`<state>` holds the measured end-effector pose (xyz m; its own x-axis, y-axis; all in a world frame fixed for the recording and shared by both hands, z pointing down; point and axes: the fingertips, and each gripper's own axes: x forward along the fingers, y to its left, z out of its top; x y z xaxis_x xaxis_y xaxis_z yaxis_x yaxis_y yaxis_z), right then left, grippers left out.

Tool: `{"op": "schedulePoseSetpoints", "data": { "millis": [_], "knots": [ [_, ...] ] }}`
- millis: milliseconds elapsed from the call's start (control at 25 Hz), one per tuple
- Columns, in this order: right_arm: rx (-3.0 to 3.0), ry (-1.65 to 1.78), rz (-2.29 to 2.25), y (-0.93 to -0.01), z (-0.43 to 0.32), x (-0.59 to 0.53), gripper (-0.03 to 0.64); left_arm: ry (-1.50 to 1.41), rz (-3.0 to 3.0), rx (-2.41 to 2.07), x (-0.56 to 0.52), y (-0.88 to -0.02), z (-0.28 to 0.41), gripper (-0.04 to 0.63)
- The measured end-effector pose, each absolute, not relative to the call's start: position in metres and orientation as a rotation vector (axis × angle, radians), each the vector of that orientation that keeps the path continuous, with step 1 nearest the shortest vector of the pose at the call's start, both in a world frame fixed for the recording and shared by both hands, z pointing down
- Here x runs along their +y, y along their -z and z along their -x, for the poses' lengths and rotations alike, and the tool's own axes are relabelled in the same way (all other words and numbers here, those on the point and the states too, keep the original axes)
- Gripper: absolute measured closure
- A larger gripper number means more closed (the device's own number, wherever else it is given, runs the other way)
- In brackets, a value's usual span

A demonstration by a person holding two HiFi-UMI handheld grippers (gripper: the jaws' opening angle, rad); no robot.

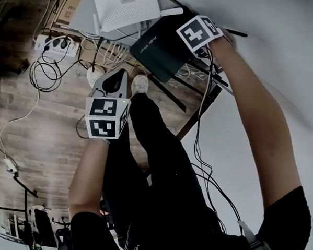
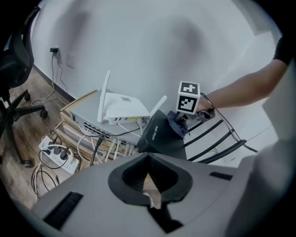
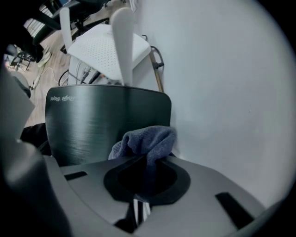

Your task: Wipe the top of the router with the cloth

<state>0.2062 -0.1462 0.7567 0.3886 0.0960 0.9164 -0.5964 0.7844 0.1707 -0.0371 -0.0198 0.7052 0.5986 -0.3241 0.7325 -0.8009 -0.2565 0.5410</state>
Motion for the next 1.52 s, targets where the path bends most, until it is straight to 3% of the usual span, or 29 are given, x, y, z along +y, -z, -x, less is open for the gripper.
{"op": "schedulePoseSetpoints", "data": {
  "millis": [640,920,1200,1520],
  "knots": [
    [-1.277,-0.611,-0.187,-0.746,-0.115,-0.041,0.604,-0.624,-1.859,-0.971,-0.027,-0.674,0.022,0.598],
    [-1.513,-0.693,-0.223,-0.728,-0.063,-0.045,0.604,-0.621,-1.826,-1.06,-0.02,-0.66,0.039,0.598],
    [-1.939,-0.655,-0.424,-0.61,-0.016,-0.086,0.604,-0.529,-1.725,-1.343,-0.035,-0.587,0.096,0.598],
    [-2.348,-0.449,-0.836,-0.4,-0.012,-0.084,0.604,-0.348,-1.795,-1.491,-0.062,-0.407,0.099,0.598]
  ]
}}
